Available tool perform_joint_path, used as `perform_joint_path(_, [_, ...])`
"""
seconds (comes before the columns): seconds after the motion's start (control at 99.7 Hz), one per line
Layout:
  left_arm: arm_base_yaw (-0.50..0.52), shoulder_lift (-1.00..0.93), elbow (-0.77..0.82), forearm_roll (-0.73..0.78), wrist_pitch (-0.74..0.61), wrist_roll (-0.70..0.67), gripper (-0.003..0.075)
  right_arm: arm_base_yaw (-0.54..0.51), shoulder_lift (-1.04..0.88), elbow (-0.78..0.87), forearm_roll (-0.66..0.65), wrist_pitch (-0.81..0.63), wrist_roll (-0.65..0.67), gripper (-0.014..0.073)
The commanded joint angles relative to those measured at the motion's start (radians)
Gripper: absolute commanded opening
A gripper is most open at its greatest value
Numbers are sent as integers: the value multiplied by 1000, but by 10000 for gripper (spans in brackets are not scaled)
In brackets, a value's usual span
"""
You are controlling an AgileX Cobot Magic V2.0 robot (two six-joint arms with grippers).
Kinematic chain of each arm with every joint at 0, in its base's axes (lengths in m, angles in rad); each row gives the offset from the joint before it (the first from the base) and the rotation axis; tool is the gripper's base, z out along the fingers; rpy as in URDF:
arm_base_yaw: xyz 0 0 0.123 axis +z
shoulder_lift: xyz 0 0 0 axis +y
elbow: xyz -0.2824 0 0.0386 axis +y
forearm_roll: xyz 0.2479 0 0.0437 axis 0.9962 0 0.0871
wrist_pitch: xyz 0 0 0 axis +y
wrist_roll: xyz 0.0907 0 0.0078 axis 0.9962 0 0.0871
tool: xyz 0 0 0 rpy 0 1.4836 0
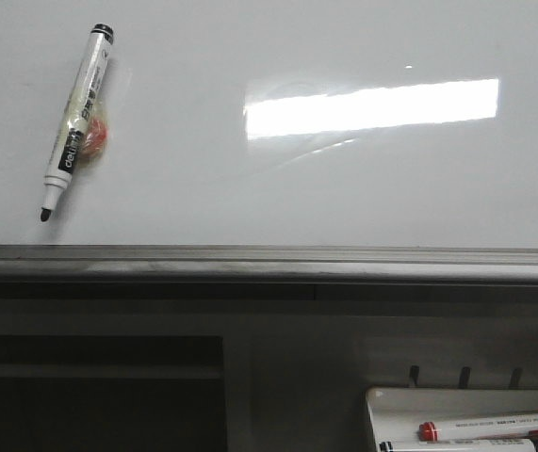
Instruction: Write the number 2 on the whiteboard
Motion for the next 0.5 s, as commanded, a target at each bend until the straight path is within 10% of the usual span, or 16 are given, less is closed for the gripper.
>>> perform_joint_path(0.0, [-5, 15, 11, -2, -79, -5, -20, -5, -20, 25, 0, -12, -2, -71])
perform_joint_path(0.491, [-25, 15, 11, -2, -79, -5, -20, -5, -20, 25, 0, -12, -2, -71])
